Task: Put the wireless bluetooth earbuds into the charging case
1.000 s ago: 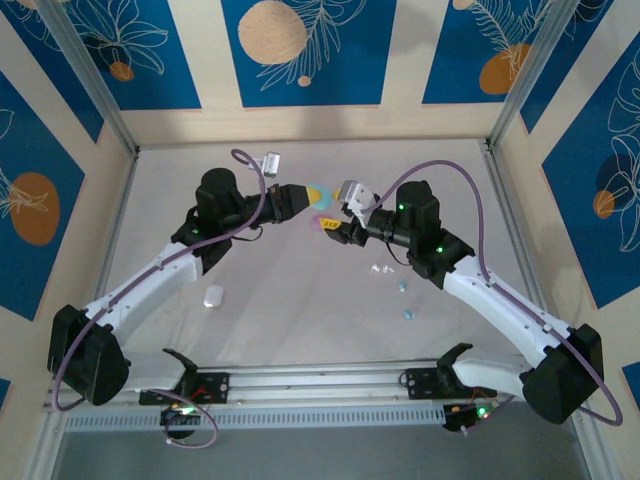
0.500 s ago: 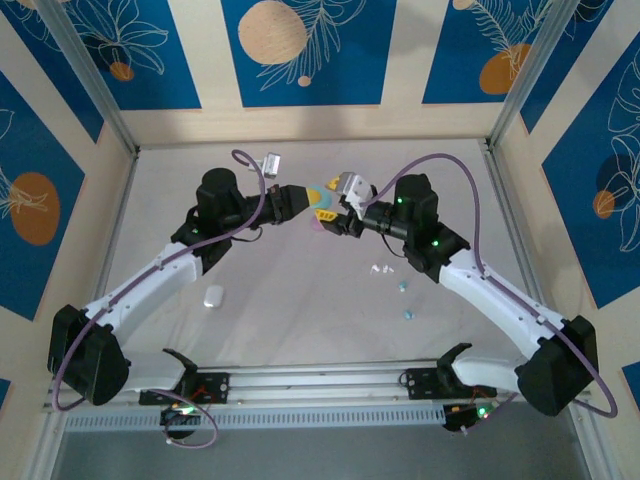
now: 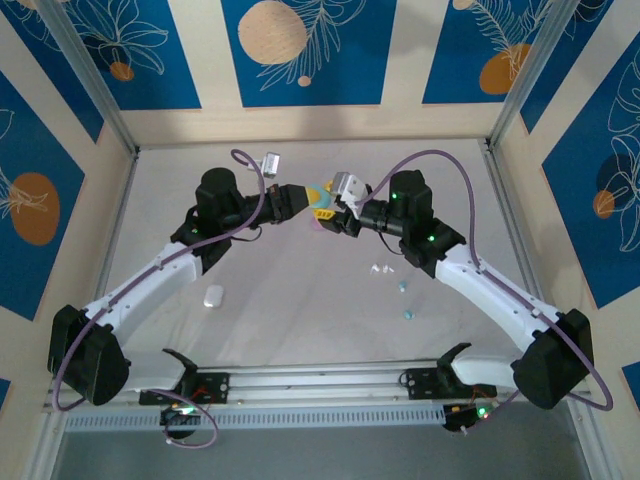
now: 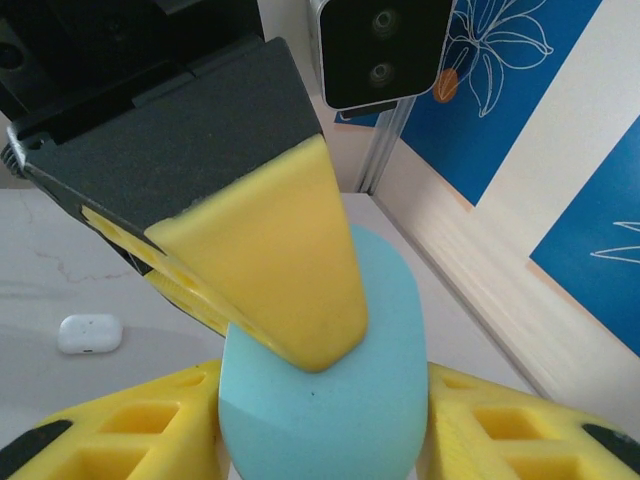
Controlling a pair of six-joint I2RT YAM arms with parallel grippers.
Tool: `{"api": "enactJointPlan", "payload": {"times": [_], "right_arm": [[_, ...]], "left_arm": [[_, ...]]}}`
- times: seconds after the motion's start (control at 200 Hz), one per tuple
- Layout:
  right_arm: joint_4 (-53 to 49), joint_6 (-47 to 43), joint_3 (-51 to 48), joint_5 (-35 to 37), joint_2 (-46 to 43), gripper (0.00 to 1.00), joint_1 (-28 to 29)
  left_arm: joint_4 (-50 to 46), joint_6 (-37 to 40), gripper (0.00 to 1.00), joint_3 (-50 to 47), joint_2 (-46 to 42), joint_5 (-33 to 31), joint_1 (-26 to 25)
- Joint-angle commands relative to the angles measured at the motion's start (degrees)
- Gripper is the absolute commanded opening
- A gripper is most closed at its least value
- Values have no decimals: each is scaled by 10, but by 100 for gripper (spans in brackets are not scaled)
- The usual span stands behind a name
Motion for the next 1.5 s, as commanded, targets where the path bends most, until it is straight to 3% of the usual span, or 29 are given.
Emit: {"api": "enactJointPlan", "payload": {"times": [0.0, 1.095, 1.496], "right_arm": [[-19, -14, 19, 1, 5, 45, -3], [-70, -49, -1, 3, -25, 52, -7], [-40, -32, -9, 19, -33, 53, -8]], "left_arm": [[18, 3, 12, 21, -6, 17, 1], [4, 14, 11, 23, -18, -1, 1], [16, 8, 11, 16, -21, 3, 1]]}}
